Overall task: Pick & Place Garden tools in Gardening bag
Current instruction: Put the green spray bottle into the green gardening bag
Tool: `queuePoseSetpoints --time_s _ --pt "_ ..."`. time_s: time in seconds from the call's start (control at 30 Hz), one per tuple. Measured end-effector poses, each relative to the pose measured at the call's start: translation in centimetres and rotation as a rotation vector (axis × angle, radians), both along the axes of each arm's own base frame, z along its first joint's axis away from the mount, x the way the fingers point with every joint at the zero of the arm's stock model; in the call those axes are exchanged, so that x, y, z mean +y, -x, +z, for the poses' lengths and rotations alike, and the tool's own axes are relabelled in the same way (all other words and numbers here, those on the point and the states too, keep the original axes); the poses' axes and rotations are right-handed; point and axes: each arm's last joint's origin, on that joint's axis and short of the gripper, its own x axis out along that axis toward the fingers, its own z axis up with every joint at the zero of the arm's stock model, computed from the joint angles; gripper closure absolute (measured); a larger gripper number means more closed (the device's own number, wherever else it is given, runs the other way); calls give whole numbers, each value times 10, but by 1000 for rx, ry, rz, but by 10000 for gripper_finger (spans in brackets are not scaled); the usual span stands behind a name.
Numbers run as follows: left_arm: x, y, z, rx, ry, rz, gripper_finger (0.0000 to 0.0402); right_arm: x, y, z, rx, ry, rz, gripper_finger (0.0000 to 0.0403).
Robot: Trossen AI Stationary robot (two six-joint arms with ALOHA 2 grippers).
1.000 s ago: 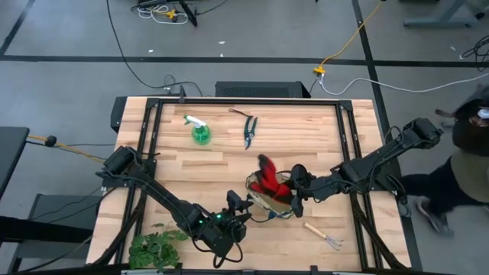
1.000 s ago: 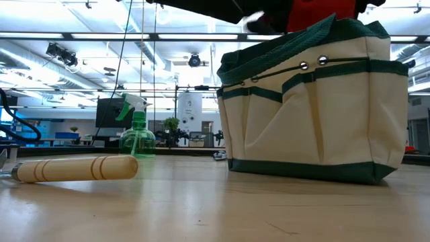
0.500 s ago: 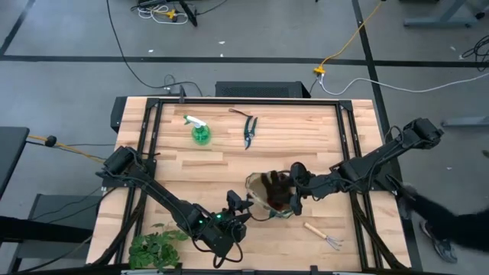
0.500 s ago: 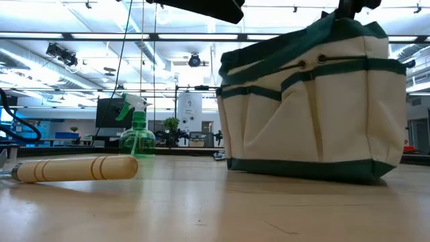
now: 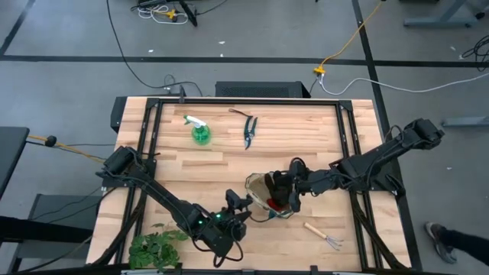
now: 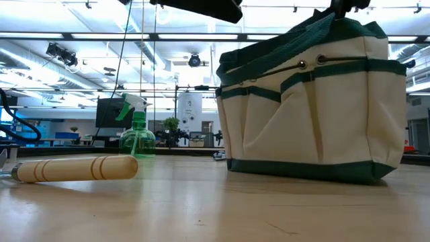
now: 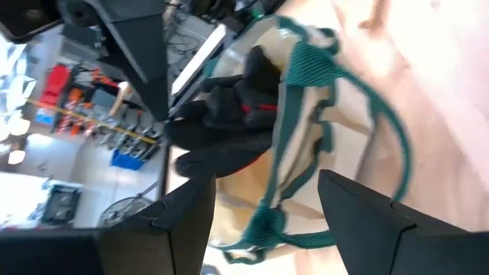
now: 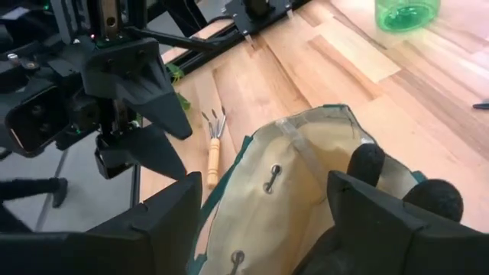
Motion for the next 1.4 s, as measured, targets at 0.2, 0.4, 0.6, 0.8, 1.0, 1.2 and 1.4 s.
queuePoseSetpoints --time_s 0.2,0.4,0.6,0.8,1.0,1.2,1.4 --pt "3 2 2 -46 -94 99 163 -3 -1 0 5 3 19 119" --pt "16 2 10 -184 -157 299 163 -3 -1 0 7 -3 23 119" --pt "41 11 43 -325 84 379 163 -3 -1 0 9 -2 23 119" --pt "71 29 66 -327 216 440 163 -3 -1 0 9 -1 24 119" --pt "111 48 74 -229 357 570 163 -3 -1 0 9 5 27 119" --pt "138 51 71 -102 421 657 163 -3 -1 0 8 22 36 119" --pt "158 48 70 -102 410 737 163 -2 -1 -1 11 17 53 119"
